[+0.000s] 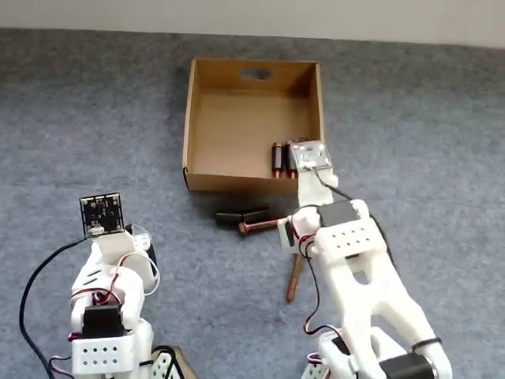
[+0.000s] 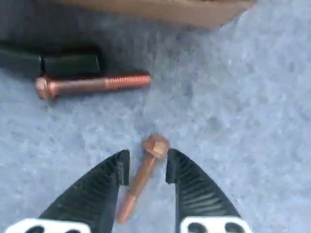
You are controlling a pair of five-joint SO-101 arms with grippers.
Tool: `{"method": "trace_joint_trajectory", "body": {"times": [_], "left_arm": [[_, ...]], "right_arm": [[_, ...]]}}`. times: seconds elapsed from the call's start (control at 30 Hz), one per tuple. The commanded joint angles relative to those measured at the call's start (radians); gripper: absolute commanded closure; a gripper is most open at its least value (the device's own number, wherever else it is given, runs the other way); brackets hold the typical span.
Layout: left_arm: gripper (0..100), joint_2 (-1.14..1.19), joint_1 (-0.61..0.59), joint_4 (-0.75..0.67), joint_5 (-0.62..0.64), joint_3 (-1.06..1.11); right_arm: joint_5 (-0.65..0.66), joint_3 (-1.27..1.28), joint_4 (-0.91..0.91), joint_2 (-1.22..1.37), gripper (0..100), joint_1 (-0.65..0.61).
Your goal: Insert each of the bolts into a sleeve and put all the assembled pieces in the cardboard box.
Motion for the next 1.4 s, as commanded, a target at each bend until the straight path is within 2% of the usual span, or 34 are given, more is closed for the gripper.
{"method": "trace_joint_trajectory", "body": {"times": [0.0,0.17,0.33,0.47,0.57,0.8,0.9,1.03,1.2,1.37], "left_arm": [[99,-0.013,0.012,0.002,-0.009,0.016],[99,-0.013,0.010,0.002,-0.009,0.016],[99,-0.013,0.010,0.002,-0.009,0.016],[99,-0.013,0.010,0.002,-0.009,0.016],[99,-0.013,0.010,0.002,-0.009,0.016],[99,-0.013,0.010,0.002,-0.009,0.016],[99,-0.013,0.010,0.000,-0.014,0.016],[99,-0.013,0.015,0.000,-0.100,0.016],[99,-0.013,0.015,0.000,-0.104,0.016],[99,-0.013,0.015,0.000,-0.104,0.016]], "right_arm": [[-0.014,-0.002,-0.077,0.019,89.3,-0.094],[-0.014,-0.004,-0.203,0.074,89.3,-0.240],[-0.005,-0.004,-0.407,0.157,89.3,-0.297],[0.184,-0.005,-0.486,0.234,89.3,-0.335],[0.281,-0.031,-0.483,0.295,89.3,-0.360],[0.338,-0.117,-0.469,0.404,89.3,-0.363],[0.351,-0.157,-0.374,0.403,89.2,-0.364],[0.351,-0.265,-0.232,0.403,89.2,-0.364],[0.354,-0.335,-0.220,0.414,89.3,-0.363],[0.491,-0.349,-0.220,0.415,89.2,-0.363]]}}
